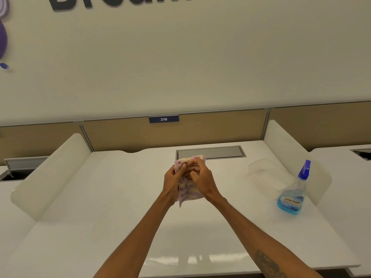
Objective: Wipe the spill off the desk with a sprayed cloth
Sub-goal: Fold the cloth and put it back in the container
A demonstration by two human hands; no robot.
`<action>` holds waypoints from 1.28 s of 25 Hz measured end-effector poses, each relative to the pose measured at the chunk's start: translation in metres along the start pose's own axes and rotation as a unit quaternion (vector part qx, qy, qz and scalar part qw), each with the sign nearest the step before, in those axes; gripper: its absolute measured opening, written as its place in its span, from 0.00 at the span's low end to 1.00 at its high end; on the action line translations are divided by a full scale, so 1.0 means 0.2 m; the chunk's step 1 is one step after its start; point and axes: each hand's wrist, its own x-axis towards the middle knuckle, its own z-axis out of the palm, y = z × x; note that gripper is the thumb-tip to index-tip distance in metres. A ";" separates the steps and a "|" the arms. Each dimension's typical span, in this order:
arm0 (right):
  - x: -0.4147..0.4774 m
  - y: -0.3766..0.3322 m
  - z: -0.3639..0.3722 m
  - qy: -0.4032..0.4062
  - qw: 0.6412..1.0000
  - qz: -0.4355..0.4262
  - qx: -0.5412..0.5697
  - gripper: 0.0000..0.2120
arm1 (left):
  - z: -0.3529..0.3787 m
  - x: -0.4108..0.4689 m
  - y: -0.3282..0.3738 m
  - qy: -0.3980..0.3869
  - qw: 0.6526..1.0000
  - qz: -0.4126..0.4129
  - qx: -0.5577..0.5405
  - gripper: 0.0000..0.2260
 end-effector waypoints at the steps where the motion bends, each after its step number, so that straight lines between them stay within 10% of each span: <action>1: -0.01 0.01 -0.02 0.012 1.000 -0.004 0.017 0.11 | 0.00 0.00 -0.01 -0.002 1.000 0.001 0.008 0.13; 6: -0.03 0.11 -0.19 0.132 0.990 -0.004 0.055 0.13 | 0.05 -0.04 -0.01 0.010 1.000 -0.004 0.019 0.09; 11: -0.03 0.22 -0.38 -0.091 0.987 0.060 0.115 0.16 | 0.08 -0.07 0.04 -0.049 0.999 0.006 -0.010 0.18; 16: -0.03 0.22 -0.40 -0.089 0.990 0.038 0.100 0.15 | 0.03 -0.03 0.11 -0.091 0.991 0.025 0.100 0.19; 24: 0.07 0.19 -0.35 -0.108 0.990 0.057 0.076 0.16 | -0.01 0.21 0.26 -0.241 0.881 0.036 0.405 0.19; 32: 0.26 0.30 -0.37 -0.186 0.950 0.203 0.149 0.25 | -0.13 0.49 0.30 -0.187 0.936 -0.005 0.299 0.17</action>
